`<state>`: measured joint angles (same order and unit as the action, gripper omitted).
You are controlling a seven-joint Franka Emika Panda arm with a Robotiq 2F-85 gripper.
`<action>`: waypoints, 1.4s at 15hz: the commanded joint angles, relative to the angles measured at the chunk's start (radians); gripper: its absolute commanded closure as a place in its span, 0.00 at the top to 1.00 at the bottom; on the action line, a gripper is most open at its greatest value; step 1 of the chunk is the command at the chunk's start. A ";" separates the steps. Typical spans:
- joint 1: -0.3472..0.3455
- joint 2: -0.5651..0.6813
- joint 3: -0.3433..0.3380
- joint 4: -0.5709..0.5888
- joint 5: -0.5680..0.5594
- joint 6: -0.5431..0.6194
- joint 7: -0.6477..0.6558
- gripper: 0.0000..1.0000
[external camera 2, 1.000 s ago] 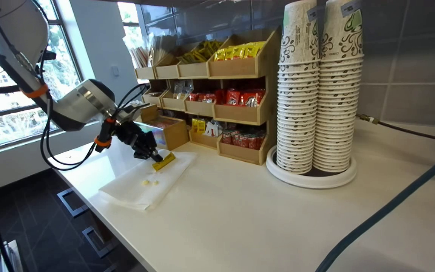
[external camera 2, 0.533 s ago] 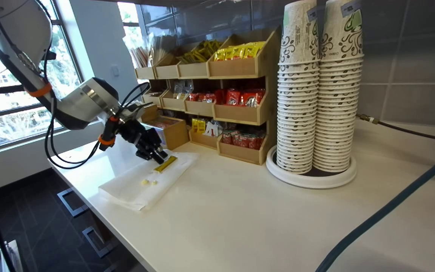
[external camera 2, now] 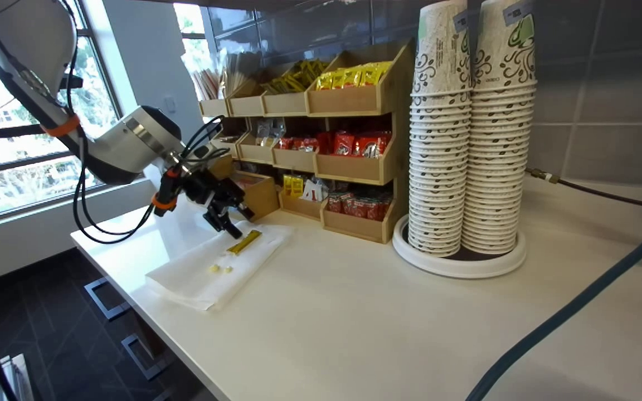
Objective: Turn the yellow sachet upside down, then press the top of it
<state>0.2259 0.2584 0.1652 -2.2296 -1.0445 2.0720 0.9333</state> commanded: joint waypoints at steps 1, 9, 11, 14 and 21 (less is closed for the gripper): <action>-0.011 -0.019 -0.002 -0.013 0.028 0.062 0.063 1.00; -0.121 -0.221 -0.070 -0.041 0.095 0.124 -0.047 1.00; -0.150 -0.263 -0.089 -0.064 0.182 0.190 -0.121 1.00; -0.182 -0.309 -0.118 -0.105 0.372 0.321 -0.279 1.00; -0.183 -0.351 -0.155 -0.190 0.913 0.404 -0.791 0.79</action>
<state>0.0343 -0.0601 0.0133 -2.3689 -0.3290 2.4622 0.3390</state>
